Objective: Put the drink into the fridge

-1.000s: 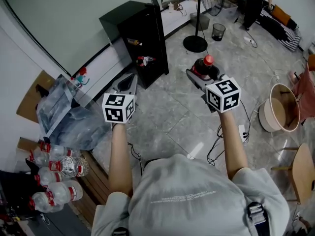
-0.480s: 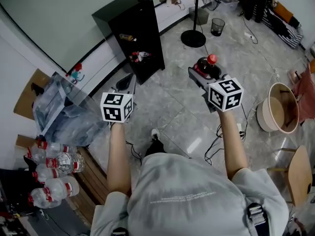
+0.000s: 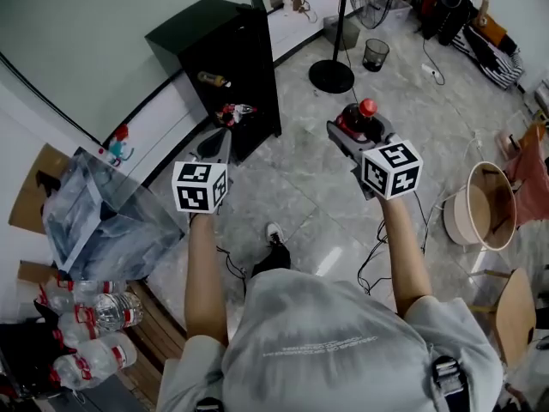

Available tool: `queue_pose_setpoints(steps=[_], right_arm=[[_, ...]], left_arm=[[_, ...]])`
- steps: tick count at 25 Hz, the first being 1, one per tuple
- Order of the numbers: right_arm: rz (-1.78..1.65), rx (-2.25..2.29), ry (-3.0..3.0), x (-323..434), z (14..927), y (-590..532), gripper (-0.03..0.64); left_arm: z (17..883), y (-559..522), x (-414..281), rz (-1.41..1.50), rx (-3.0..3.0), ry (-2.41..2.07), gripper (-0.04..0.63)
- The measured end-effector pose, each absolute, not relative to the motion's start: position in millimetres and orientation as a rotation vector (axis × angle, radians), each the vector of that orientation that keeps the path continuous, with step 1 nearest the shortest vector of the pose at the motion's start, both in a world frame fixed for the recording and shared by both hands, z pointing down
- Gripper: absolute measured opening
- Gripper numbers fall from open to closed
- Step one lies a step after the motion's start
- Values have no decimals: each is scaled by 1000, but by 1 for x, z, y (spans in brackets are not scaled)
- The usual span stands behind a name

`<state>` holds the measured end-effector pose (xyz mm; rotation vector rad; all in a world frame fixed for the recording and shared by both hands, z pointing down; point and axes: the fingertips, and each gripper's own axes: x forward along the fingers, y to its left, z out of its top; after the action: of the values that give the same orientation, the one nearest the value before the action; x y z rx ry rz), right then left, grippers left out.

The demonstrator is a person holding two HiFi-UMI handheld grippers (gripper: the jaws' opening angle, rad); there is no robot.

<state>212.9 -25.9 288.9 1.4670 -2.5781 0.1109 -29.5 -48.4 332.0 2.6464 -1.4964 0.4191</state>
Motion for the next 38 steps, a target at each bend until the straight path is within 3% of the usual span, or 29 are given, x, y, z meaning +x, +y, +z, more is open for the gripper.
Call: queue_pose_setpoints(steps=[13, 24, 38], right_arm=[[119, 1385, -2562, 133, 297, -219, 308], [149, 1328, -2542, 72, 340, -329, 308], [182, 1204, -2547, 35, 486, -454, 308]], left_arm=[[355, -241, -84, 510, 2626, -1440, 14], [384, -322, -134, 444, 2556, -1430, 14], [481, -378, -123, 388, 2526, -1468, 14]])
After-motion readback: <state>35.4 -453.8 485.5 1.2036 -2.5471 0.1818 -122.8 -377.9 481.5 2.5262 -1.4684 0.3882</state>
